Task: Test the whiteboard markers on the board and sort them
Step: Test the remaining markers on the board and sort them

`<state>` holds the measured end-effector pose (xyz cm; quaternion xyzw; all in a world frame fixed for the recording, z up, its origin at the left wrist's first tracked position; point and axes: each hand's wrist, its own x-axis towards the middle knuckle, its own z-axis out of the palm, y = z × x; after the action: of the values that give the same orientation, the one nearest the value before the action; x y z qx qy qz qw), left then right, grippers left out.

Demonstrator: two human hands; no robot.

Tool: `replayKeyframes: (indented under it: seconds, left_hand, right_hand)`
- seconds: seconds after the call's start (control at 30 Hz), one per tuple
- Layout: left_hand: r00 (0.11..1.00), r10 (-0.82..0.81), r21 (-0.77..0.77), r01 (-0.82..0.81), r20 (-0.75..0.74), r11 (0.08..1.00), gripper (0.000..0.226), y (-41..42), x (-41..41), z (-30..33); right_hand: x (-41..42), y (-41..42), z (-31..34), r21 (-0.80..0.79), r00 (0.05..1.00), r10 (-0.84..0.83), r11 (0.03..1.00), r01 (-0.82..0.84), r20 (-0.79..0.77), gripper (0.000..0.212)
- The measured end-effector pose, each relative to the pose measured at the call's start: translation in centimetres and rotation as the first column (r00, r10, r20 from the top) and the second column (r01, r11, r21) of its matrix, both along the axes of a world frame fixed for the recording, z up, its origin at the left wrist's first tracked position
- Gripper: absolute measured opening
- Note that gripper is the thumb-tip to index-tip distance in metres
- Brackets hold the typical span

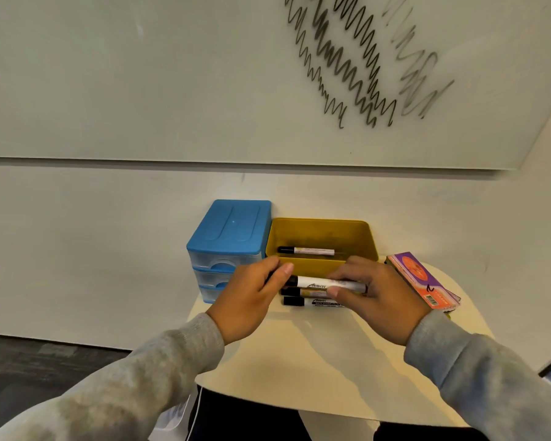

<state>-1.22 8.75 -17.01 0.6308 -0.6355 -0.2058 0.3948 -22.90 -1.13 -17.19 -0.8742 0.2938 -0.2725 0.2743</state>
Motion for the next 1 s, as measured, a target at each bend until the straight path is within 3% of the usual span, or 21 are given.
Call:
replayKeyframes:
  seconds: [0.23, 0.43, 0.7, 0.83, 1.0]
  left_hand:
    - [0.998, -0.013, 0.183, 0.001, 0.066, 0.983, 0.012, -0.5, 1.6, -4.5]
    - [0.959, -0.049, 0.193, -0.006, 0.28, 0.981, 0.027, -0.4, 2.3, -6.5]
    - [0.752, -0.22, 0.187, 0.131, 0.622, 0.974, 0.054, 0.8, 1.3, -8.5]
    - [0.702, -0.208, 0.157, 0.138, 0.681, 0.978, 0.057, 0.9, 1.2, -9.2]
    - [0.766, -0.188, 0.147, 0.123, 0.615, 0.981, 0.052, 1.2, 1.4, -10.1]
  right_hand:
    - [0.4, -0.8, -5.6, -0.193, 0.954, -0.075, 0.981, 0.018, -0.289, 0.027]
    - [0.1, -0.4, -8.0, -0.387, 0.924, -0.205, 0.92, 0.069, -0.323, 0.038]
    - [-0.4, 0.1, -9.7, -0.521, 0.857, -0.23, 0.852, -0.052, -0.462, 0.052]
    - [0.1, 0.2, -9.5, -0.513, 0.838, -0.232, 0.856, -0.066, -0.494, 0.052]
    - [0.7, -0.8, -7.3, -0.373, 0.883, -0.101, 0.924, -0.088, -0.458, 0.044]
